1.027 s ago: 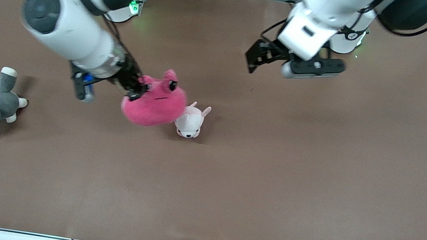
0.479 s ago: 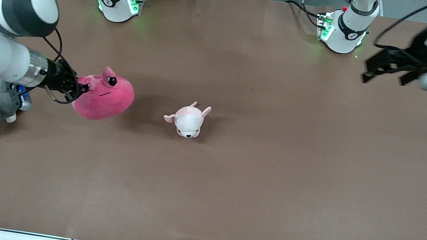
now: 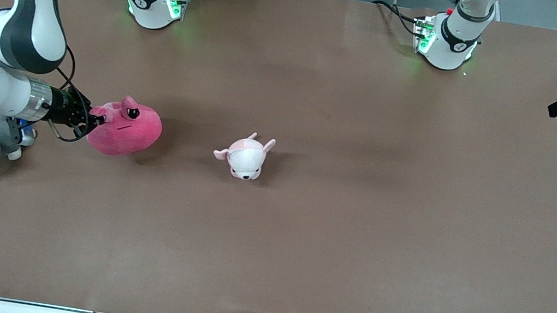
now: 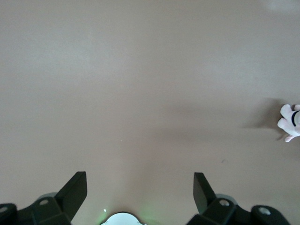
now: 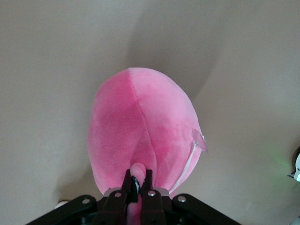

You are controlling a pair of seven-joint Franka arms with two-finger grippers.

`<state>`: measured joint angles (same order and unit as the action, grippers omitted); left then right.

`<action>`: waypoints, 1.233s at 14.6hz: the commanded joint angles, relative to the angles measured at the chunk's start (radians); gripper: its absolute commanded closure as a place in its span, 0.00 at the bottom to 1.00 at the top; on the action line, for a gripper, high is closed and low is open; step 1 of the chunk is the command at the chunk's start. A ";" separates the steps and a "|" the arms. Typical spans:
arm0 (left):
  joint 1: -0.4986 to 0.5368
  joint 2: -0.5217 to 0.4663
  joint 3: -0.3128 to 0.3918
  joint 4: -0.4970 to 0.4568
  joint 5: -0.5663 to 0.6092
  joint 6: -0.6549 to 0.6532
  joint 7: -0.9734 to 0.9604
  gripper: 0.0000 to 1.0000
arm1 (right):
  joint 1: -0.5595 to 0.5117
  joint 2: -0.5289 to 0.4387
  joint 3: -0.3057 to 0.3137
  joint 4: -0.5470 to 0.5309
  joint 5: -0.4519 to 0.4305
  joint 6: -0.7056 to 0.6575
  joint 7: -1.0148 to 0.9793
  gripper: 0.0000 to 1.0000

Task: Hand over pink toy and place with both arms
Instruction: 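Lower the pink toy beside the grey cat and open the right gripper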

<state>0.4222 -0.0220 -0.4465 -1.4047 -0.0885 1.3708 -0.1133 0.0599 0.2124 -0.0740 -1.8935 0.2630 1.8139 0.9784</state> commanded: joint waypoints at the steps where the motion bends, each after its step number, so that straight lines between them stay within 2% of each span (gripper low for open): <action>1: 0.012 -0.033 -0.008 -0.040 0.009 0.025 0.043 0.00 | -0.038 0.041 0.019 -0.021 0.016 0.040 -0.012 0.97; 3: 0.027 -0.033 -0.001 -0.050 0.013 0.050 0.063 0.00 | -0.060 0.077 0.019 -0.022 0.016 0.048 -0.012 0.96; 4: 0.027 -0.030 -0.001 -0.048 0.013 0.060 0.063 0.00 | -0.066 0.093 0.019 -0.022 0.016 0.050 -0.012 0.88; 5: 0.027 -0.027 -0.001 -0.045 0.015 0.068 0.063 0.00 | -0.072 0.102 0.020 -0.021 0.016 0.050 -0.017 0.71; 6: 0.029 -0.021 -0.001 -0.039 0.015 0.070 0.061 0.00 | -0.075 0.105 0.020 -0.019 0.016 0.050 -0.017 0.48; 7: 0.029 -0.019 -0.001 -0.036 0.016 0.071 0.061 0.00 | -0.074 0.107 0.020 -0.012 0.016 0.051 -0.017 0.30; 9: 0.029 -0.013 -0.001 -0.036 0.019 0.076 0.061 0.00 | -0.084 0.107 0.020 0.017 0.010 0.045 -0.070 0.00; 13: 0.024 -0.012 -0.003 -0.036 0.052 0.086 0.061 0.00 | -0.118 0.105 0.019 0.140 -0.002 -0.014 -0.370 0.00; 15: 0.024 -0.012 -0.003 -0.036 0.052 0.086 0.060 0.00 | -0.117 0.105 0.019 0.219 -0.085 -0.086 -0.611 0.00; 18: 0.026 -0.012 -0.004 -0.036 0.052 0.086 0.060 0.00 | -0.112 0.105 0.020 0.307 -0.177 -0.117 -0.844 0.00</action>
<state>0.4429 -0.0248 -0.4449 -1.4345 -0.0575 1.4475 -0.0724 -0.0423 0.3195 -0.0723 -1.6341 0.1376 1.7185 0.2724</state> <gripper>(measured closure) 0.000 0.000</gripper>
